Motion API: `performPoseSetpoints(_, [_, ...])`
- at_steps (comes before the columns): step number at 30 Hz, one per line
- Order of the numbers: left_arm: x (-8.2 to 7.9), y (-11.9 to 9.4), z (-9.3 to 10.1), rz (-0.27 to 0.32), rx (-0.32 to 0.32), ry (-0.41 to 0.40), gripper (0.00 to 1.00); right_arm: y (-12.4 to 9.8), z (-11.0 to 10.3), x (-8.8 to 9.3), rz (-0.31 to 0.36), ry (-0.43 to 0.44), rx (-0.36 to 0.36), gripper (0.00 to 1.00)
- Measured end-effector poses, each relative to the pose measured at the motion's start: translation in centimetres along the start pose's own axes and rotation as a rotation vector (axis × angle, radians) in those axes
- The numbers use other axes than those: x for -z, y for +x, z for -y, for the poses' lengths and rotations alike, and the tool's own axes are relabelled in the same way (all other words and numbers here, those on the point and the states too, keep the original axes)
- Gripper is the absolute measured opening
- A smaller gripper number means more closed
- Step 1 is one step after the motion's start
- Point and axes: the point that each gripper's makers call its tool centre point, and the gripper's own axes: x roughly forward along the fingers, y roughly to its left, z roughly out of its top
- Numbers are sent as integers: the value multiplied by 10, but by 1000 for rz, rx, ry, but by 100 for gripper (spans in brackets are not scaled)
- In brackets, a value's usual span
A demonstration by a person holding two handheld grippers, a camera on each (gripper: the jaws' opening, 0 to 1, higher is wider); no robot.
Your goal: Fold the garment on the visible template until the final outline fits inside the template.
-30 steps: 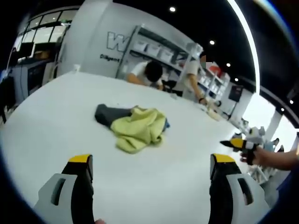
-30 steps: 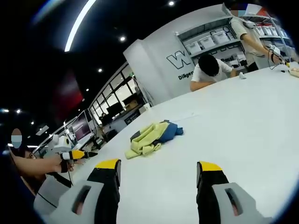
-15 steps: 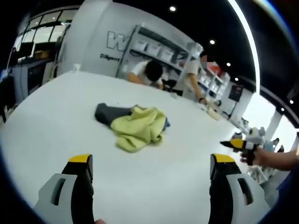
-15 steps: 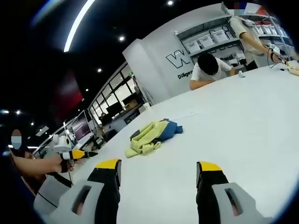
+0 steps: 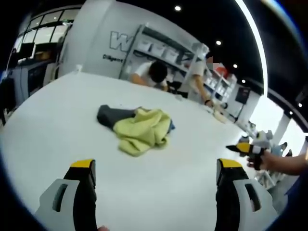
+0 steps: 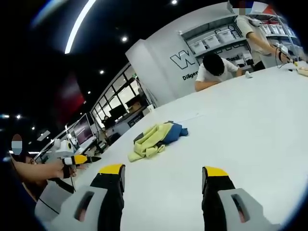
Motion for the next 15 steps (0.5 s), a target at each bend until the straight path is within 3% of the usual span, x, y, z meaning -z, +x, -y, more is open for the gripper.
performPoseSetpoints(15, [6,9,-4,-21,3,-13,99,16,6,1,-29,4,-3,63])
